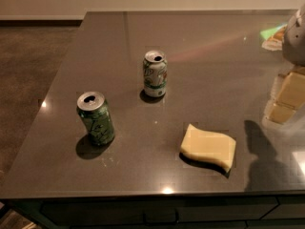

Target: Move green can near sponge

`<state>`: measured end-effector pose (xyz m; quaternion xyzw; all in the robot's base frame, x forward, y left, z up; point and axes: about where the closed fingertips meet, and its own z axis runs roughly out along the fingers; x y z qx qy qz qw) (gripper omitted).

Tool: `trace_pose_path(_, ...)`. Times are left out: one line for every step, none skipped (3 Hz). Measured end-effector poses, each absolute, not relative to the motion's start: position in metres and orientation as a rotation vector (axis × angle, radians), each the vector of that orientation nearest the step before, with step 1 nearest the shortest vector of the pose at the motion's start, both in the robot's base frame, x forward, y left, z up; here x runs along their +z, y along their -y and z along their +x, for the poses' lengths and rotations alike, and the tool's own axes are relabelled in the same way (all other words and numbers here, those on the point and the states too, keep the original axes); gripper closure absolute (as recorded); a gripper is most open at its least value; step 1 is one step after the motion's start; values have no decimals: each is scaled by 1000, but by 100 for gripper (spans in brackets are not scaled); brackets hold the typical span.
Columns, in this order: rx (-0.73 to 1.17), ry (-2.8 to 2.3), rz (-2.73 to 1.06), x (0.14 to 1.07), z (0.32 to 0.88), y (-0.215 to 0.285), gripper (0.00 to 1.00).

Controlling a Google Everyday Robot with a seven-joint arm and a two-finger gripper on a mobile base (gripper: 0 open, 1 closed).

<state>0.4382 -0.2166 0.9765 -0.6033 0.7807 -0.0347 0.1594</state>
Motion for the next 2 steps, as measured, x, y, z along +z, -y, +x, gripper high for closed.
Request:
trace_pose_path(-99, -2231, -1724, 977, 438, 217, 0)
trace_pose_path(-28, -2229, -1702, 981, 446, 210, 0)
